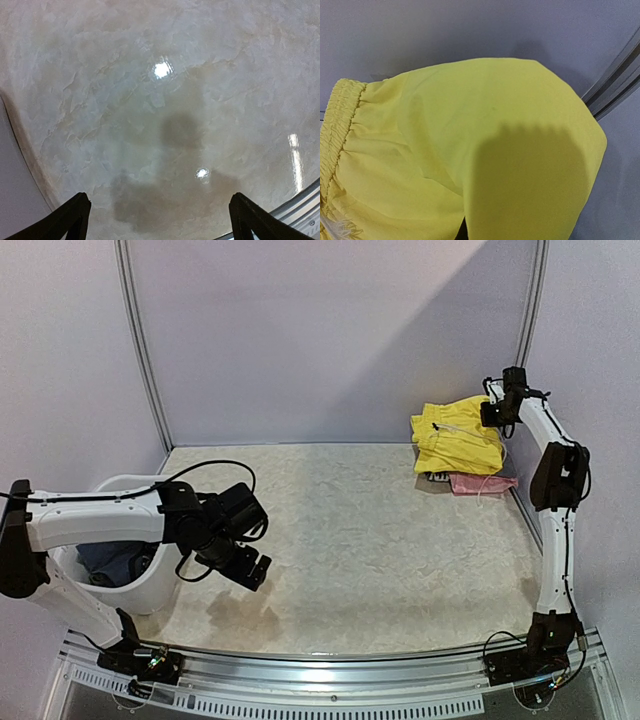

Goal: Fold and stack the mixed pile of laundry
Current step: Place the square-folded shorts at the corner of the board, then smooth out the square-folded shorts at the corner of the board.

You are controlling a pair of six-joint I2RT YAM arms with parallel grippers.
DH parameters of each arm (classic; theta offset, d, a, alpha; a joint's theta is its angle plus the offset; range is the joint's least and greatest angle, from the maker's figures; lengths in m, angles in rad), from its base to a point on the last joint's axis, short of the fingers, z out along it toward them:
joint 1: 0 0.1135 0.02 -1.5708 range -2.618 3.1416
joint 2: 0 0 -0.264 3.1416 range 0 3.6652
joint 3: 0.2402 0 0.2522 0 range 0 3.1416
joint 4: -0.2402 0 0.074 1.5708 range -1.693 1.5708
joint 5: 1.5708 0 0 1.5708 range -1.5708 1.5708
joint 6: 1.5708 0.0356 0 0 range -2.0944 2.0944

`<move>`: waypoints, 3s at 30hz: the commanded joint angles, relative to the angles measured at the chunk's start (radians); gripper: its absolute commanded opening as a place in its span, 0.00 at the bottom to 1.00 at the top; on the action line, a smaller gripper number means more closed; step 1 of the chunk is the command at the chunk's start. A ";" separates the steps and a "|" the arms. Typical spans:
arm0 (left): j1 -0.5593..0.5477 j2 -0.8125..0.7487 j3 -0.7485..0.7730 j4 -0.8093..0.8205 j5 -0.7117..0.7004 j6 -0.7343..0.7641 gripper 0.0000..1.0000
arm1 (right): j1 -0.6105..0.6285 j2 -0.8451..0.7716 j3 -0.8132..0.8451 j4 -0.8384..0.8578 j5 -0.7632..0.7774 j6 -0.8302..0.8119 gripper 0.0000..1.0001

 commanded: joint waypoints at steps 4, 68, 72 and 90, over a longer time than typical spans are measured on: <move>-0.014 0.054 0.040 -0.029 0.008 0.000 0.99 | -0.011 0.052 -0.004 0.108 0.007 -0.049 0.00; 0.002 0.051 -0.006 -0.001 -0.004 -0.027 0.99 | -0.009 -0.062 -0.110 0.469 0.414 -0.105 0.89; 0.002 0.019 -0.030 0.020 -0.020 -0.038 0.99 | -0.004 -0.150 -0.191 0.457 0.317 -0.003 0.92; 0.002 -0.171 -0.127 0.017 -0.058 -0.102 1.00 | -0.013 -0.187 -0.306 0.439 0.068 0.340 0.83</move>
